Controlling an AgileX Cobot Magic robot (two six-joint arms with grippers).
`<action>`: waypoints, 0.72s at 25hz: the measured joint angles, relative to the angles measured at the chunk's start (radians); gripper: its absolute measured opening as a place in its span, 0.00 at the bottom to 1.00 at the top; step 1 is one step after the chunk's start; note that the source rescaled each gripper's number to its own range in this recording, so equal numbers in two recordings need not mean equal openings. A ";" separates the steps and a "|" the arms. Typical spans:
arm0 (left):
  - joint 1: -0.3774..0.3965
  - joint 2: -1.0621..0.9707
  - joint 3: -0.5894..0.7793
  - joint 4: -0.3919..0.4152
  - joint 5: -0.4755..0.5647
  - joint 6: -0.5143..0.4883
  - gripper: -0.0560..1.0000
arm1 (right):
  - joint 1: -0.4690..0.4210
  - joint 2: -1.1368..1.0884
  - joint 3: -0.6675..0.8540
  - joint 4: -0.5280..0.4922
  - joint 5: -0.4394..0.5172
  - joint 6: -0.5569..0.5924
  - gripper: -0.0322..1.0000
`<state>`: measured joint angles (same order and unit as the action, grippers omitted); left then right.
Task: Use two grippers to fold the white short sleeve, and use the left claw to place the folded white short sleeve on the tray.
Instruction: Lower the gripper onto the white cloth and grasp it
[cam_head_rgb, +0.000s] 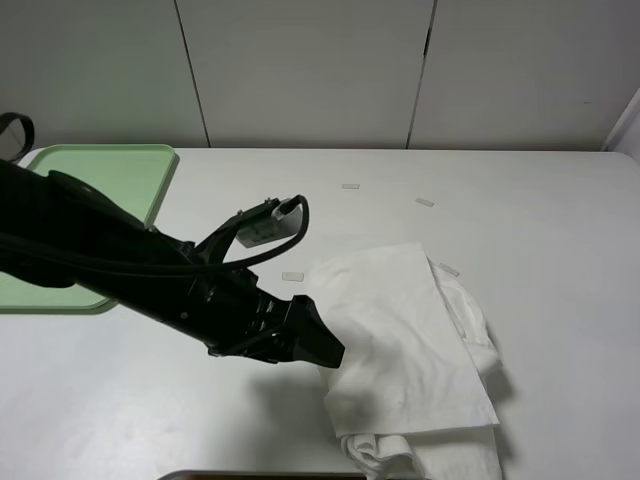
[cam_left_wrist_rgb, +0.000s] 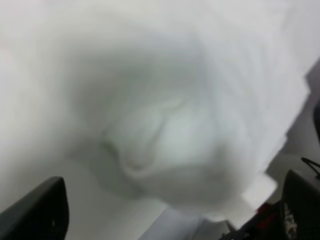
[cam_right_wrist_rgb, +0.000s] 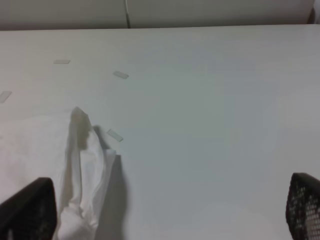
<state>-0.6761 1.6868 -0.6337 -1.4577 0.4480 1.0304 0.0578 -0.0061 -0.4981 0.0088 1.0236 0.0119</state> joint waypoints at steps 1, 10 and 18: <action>0.000 -0.001 0.025 -0.026 -0.011 0.009 0.85 | 0.000 0.000 0.000 0.000 0.000 0.000 1.00; 0.002 -0.001 0.077 -0.163 -0.075 0.086 0.85 | 0.000 0.000 0.000 0.000 0.000 0.000 1.00; 0.002 0.113 0.041 -0.249 -0.069 0.147 0.85 | 0.000 0.000 0.000 0.001 0.000 0.000 1.00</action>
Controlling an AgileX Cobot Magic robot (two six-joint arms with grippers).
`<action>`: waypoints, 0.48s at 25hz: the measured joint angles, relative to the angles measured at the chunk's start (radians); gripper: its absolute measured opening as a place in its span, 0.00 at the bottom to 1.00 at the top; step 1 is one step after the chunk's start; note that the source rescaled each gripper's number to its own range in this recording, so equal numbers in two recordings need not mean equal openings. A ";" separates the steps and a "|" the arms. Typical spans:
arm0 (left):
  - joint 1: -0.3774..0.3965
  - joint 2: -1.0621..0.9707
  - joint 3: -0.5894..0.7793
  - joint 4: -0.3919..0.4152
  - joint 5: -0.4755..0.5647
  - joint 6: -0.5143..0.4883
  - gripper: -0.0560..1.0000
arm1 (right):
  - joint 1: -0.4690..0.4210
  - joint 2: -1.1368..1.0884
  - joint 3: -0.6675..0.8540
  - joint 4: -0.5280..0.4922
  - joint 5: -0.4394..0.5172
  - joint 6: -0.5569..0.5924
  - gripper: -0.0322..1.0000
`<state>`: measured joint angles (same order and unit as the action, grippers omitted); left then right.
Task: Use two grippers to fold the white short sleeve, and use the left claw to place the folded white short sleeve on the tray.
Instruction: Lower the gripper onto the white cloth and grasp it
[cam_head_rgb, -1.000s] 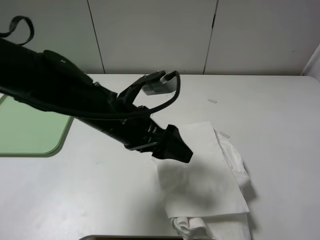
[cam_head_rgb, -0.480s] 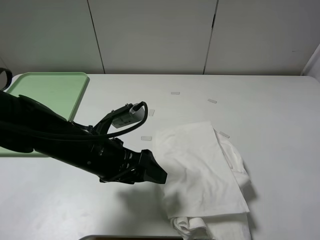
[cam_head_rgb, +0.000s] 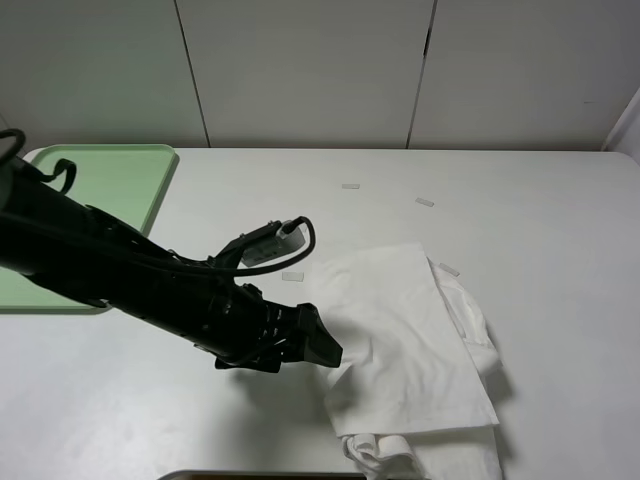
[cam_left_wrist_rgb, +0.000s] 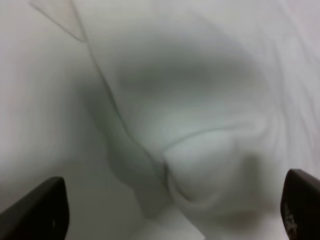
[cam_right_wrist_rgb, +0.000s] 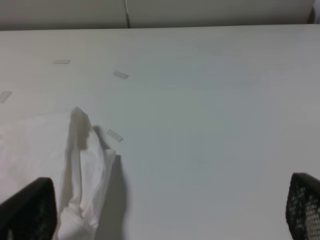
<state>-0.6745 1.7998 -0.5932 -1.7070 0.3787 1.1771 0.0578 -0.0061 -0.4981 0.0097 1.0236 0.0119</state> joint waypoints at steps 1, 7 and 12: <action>0.000 0.022 -0.010 -0.002 0.010 0.002 0.85 | 0.000 0.000 0.000 0.000 0.000 0.000 1.00; -0.003 0.137 -0.073 -0.019 0.027 0.005 0.83 | 0.000 0.000 0.000 0.000 0.000 0.000 1.00; -0.005 0.169 -0.108 -0.032 0.053 0.005 0.81 | 0.000 0.000 0.000 0.000 0.000 0.000 1.00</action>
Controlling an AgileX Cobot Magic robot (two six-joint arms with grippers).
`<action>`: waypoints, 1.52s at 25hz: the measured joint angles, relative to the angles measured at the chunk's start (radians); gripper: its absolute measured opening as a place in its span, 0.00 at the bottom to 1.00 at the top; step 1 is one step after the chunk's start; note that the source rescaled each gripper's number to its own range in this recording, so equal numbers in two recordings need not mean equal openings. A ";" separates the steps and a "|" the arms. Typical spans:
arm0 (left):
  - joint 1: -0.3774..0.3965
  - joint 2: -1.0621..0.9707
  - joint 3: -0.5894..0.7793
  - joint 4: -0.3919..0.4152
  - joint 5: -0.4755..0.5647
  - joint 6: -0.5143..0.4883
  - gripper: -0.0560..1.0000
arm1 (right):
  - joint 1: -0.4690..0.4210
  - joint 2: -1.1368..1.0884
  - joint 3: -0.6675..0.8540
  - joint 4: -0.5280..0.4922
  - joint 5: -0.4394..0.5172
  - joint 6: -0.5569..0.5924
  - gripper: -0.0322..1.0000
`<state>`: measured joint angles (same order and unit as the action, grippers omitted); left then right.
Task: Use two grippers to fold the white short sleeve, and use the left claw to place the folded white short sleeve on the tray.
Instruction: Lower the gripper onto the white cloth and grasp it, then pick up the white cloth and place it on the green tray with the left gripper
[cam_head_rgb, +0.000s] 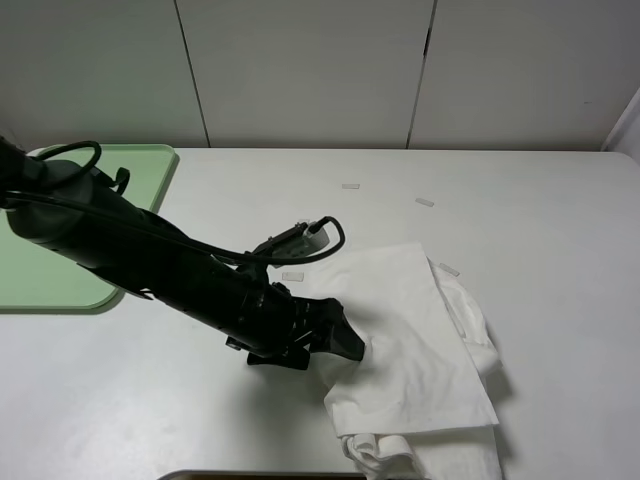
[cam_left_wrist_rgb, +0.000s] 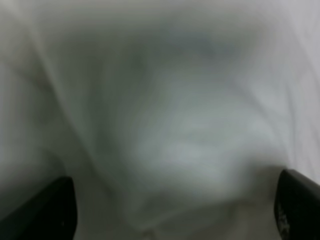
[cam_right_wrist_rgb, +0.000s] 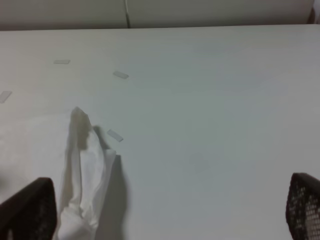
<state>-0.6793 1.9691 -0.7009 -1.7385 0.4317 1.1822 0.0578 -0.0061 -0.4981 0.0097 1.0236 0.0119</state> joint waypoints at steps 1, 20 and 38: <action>0.000 0.015 -0.019 0.000 0.009 -0.001 0.80 | 0.000 0.000 0.000 0.000 0.000 0.000 1.00; 0.000 0.051 -0.115 0.002 -0.028 0.019 0.08 | 0.000 0.000 0.000 0.000 0.000 0.000 1.00; 0.113 -0.105 -0.233 1.168 -0.141 -0.559 0.07 | 0.000 0.000 0.000 0.001 0.000 0.000 1.00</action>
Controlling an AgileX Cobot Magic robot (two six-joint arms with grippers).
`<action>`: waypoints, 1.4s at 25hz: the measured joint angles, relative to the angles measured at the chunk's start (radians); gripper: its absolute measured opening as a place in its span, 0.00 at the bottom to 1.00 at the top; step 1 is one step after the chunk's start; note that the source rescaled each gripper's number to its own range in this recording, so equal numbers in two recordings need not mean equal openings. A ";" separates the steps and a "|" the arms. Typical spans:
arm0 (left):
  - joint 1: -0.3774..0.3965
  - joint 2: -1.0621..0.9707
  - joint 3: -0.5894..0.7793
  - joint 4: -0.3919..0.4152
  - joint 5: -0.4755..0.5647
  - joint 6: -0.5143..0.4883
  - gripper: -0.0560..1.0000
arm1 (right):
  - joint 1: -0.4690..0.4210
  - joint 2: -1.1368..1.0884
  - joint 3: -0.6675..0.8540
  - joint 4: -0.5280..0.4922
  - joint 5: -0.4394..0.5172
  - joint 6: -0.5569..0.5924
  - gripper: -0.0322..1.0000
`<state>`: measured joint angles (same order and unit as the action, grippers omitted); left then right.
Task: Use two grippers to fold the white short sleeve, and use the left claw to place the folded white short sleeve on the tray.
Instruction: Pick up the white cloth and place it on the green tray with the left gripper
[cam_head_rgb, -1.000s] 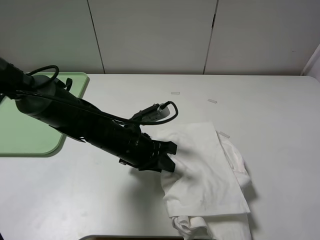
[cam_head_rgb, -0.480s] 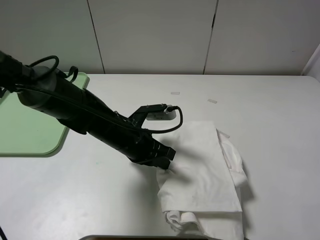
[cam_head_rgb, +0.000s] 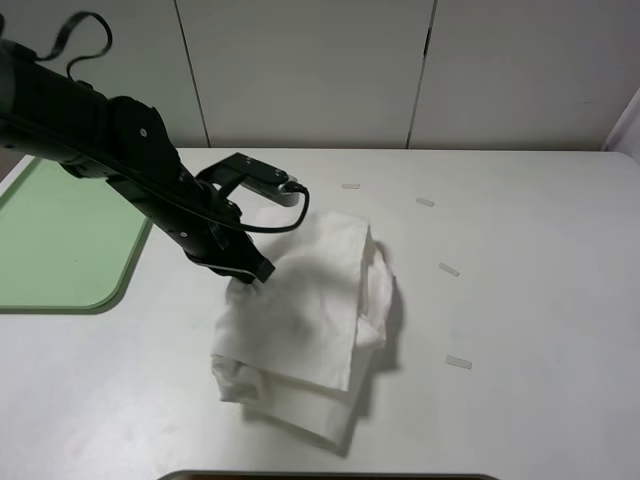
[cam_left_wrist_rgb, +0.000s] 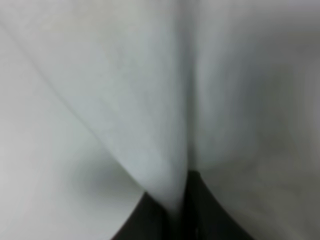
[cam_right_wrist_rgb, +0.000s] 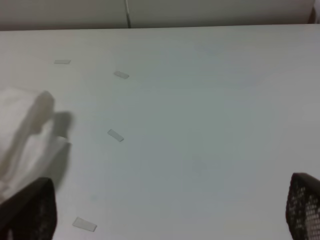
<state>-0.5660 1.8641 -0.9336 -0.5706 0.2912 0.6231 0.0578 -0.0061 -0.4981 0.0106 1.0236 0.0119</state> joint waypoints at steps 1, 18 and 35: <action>0.009 -0.007 -0.005 0.043 0.013 -0.041 0.07 | 0.000 0.000 0.000 0.000 0.000 0.000 1.00; 0.404 -0.315 -0.071 0.493 0.304 -0.338 0.07 | 0.000 0.000 0.000 0.000 0.000 0.000 1.00; 0.641 -0.113 -0.071 0.502 -0.058 -0.095 0.07 | 0.000 0.000 0.000 0.000 0.000 0.000 1.00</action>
<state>0.0749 1.7510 -1.0045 -0.0684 0.2330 0.5284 0.0578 -0.0061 -0.4981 0.0106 1.0236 0.0119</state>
